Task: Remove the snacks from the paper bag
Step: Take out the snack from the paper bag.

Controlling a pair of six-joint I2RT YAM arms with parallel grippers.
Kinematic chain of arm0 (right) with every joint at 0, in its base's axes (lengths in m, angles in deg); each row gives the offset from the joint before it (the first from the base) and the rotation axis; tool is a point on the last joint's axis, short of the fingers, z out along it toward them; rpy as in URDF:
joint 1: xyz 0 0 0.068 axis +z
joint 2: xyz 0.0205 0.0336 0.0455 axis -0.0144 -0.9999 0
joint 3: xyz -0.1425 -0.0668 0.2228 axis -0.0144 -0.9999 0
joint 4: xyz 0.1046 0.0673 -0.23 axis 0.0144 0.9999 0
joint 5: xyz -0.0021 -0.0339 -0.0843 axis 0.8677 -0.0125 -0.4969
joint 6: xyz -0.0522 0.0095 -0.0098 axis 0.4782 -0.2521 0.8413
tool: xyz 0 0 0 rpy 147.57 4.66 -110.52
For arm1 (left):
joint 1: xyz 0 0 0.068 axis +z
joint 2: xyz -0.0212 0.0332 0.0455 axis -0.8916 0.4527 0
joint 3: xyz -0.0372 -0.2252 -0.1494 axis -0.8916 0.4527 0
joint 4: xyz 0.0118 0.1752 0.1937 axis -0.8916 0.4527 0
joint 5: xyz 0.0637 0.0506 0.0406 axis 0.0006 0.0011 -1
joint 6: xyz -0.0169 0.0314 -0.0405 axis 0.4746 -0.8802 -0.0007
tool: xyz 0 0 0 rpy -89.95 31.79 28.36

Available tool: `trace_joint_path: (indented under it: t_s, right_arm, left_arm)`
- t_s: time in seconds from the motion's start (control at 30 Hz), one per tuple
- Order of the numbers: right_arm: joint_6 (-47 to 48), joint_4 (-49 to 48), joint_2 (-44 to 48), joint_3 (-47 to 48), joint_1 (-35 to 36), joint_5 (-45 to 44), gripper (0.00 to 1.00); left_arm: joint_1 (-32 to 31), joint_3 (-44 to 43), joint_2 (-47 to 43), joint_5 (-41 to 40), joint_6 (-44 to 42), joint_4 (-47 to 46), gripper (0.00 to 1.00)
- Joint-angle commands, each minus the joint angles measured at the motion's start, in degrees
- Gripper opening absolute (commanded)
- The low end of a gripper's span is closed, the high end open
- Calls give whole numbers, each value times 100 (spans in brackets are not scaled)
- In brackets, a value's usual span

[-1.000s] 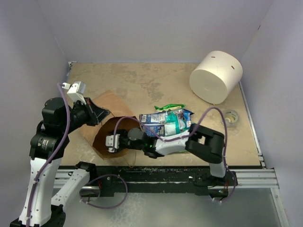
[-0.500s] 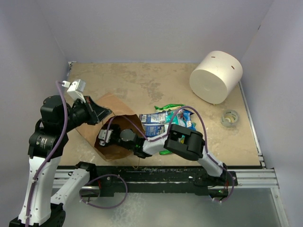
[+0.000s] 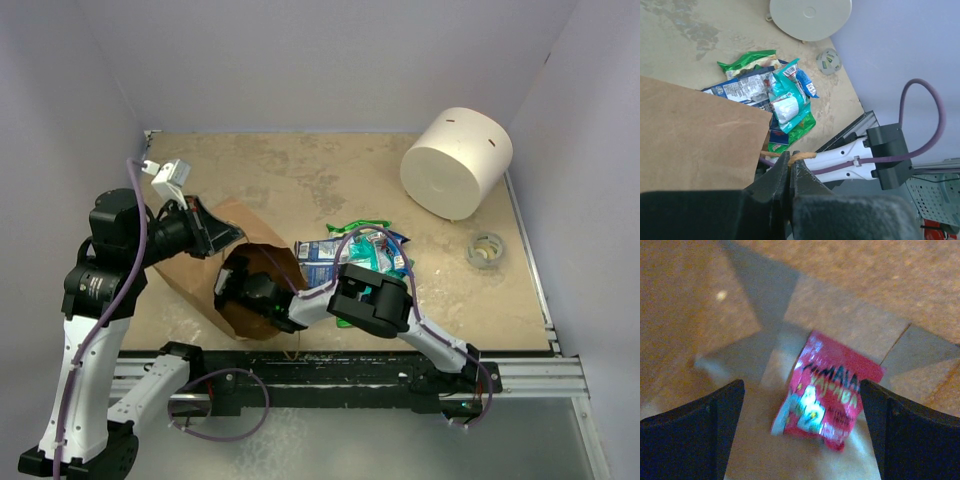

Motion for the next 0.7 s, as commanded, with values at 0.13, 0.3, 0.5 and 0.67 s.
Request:
trace_joint_path:
  t_s: [0.13,0.3,0.5,0.67]
  right_arm:
    - [-371,71,-438,1022,-120,-430,99]
    - [-505,639,-779,1625,-240,-840,99]
    - [-728,1296,-1179,2256,-379,-1304,97]
    - [-633,1452,-1270,2400,-479,-1314,83]
  left_arm:
    - [-18,-374,215,871,-295,-290,0]
    - [-20,-440,301,1156,-409,-216,0]
    - [-20,-555,354,1167,-520,2,0]
    - [-20,-620,269,876,-572,264,0]
